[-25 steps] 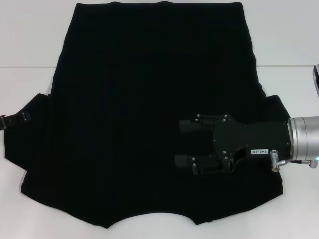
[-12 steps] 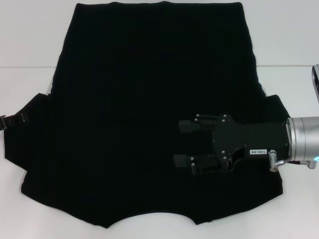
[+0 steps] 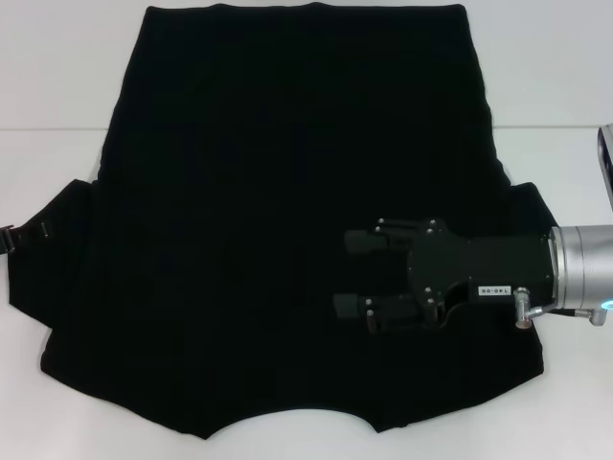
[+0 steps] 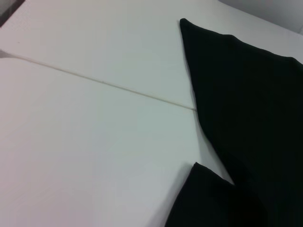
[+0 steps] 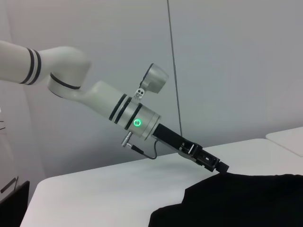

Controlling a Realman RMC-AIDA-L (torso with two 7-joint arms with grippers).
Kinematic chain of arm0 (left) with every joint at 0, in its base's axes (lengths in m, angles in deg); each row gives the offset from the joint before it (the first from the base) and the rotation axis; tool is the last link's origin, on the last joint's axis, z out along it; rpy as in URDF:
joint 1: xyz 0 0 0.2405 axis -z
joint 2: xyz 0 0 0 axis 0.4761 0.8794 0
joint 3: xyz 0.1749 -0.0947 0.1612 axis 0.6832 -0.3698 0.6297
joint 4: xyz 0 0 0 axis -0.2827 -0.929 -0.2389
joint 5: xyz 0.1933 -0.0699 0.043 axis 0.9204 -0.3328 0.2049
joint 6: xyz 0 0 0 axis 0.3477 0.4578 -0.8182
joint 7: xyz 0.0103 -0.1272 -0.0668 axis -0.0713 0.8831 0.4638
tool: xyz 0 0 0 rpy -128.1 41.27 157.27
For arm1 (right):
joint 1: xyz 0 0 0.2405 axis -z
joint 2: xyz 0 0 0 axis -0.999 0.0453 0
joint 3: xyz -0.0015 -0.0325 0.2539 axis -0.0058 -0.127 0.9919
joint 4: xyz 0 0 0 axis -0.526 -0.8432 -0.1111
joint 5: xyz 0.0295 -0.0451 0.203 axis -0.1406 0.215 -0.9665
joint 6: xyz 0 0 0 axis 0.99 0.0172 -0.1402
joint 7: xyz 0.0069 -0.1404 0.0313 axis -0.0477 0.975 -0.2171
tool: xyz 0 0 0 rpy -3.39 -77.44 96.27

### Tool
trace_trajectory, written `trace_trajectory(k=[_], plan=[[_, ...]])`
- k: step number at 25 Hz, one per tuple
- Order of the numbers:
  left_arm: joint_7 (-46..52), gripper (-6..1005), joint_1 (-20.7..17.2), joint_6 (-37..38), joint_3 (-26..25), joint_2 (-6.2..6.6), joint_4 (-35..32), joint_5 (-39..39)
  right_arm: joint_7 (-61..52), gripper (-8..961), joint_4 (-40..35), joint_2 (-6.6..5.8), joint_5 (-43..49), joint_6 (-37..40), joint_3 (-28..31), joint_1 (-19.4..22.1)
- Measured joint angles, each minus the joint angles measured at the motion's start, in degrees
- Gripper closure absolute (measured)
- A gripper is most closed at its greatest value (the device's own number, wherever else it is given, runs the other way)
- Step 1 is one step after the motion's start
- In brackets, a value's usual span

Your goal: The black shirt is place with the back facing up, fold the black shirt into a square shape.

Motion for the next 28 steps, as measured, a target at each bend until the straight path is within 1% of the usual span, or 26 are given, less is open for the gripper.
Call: trace_trajectory(k=[14,23,28], plan=[[-0.6,155,-0.3,-2.0,0.0,-0.14,0.8,0.1,0.2,101,0.0,0.00,-0.1,-0.4,0.0,-0.1],[-0.8,156,-0.6,-1.9,2.5,-0.23,0.8,0.1,0.2,104,0.0,0.00,-0.1,-0.4,0.0,-0.1],[-0.8,155,-0.6,-1.7,2.9,-0.32,0.8,0.1,0.1,106,0.0,0.00,-0.1,-0.4,0.0,-0.1]])
